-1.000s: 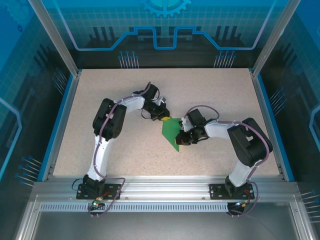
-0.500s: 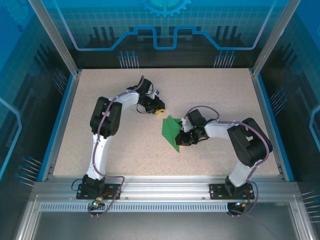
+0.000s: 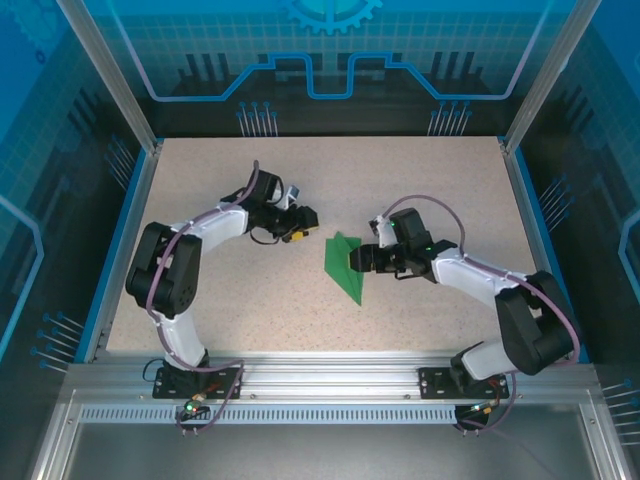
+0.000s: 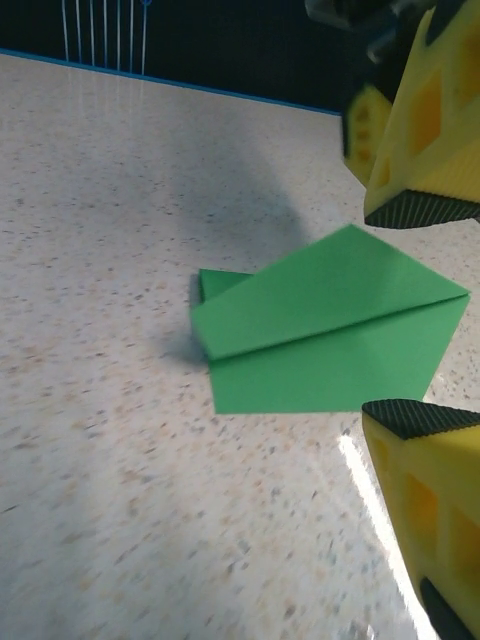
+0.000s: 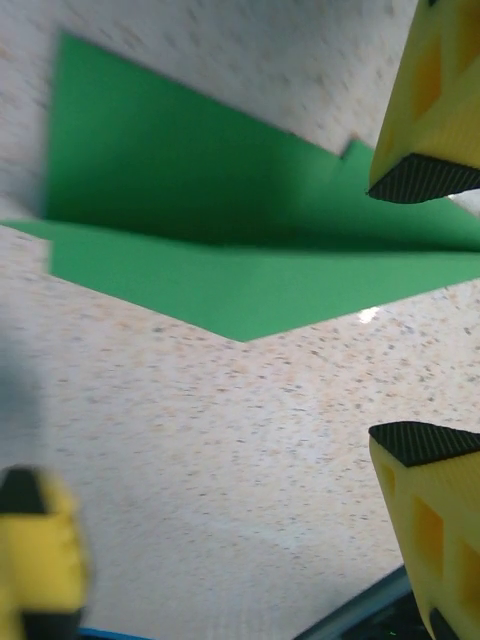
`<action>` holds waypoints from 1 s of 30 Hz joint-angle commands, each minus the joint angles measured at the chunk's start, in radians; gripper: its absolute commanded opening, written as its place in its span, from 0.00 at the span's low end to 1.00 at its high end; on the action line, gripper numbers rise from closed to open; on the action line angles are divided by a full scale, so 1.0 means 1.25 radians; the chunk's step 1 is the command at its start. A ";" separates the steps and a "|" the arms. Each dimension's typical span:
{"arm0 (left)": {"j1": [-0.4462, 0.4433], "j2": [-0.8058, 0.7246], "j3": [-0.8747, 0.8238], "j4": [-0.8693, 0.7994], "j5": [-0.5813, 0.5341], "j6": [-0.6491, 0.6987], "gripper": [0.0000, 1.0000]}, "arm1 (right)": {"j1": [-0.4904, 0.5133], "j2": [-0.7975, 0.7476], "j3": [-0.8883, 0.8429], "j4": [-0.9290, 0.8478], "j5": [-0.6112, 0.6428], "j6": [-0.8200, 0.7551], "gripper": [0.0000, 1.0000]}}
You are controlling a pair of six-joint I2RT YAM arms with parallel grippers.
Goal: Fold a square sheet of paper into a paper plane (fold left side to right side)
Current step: Fourth fold the wing at the center of the table, then turn over the paper at the center of the table.
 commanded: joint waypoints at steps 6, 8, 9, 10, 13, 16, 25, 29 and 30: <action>-0.105 0.107 0.021 0.078 0.059 -0.076 0.52 | -0.029 -0.015 -0.050 0.070 0.039 0.008 0.65; -0.116 0.137 0.050 0.067 0.062 -0.075 0.51 | -0.029 -0.018 -0.060 0.076 0.037 0.014 0.65; -0.120 0.147 0.063 0.058 0.060 -0.072 0.50 | -0.029 -0.018 -0.063 0.074 0.037 0.014 0.65; -0.124 0.161 0.076 0.047 0.058 -0.068 0.49 | -0.029 -0.018 -0.065 0.073 0.032 0.014 0.64; -0.130 0.192 0.101 0.019 0.052 -0.064 0.46 | -0.029 -0.020 -0.077 0.079 0.022 0.016 0.63; -0.133 0.205 0.106 0.016 0.050 -0.068 0.46 | -0.031 0.005 -0.072 0.084 0.001 0.011 0.62; -0.133 0.216 0.117 0.001 0.040 -0.063 0.49 | -0.031 0.137 0.005 0.131 -0.066 0.021 0.56; -0.133 0.217 0.119 -0.004 0.037 -0.059 0.51 | -0.032 0.176 0.032 0.119 -0.068 0.021 0.40; -0.133 0.217 0.119 -0.003 0.038 -0.059 0.51 | -0.033 0.181 0.036 0.113 -0.065 0.020 0.36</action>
